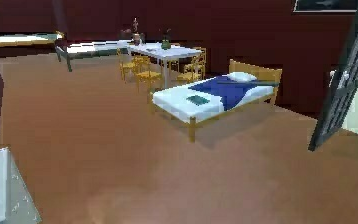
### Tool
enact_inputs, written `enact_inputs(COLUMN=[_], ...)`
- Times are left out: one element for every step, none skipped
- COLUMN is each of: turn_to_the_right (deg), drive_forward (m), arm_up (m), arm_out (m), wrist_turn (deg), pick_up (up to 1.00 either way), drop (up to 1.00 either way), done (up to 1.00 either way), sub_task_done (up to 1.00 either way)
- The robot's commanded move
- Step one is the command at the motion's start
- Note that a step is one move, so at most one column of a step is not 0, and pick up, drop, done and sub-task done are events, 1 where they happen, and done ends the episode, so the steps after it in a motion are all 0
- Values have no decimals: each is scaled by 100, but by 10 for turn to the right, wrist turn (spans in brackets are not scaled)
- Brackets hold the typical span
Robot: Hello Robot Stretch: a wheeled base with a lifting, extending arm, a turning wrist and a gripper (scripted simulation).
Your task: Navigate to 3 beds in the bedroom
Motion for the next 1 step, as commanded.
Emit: enact_inputs(turn_to_the_right=[0], drive_forward=[100], arm_up=[0], arm_out=[0], wrist_turn=[0], pick_up=[0], drop=[0], done=[0], sub_task_done=[0])
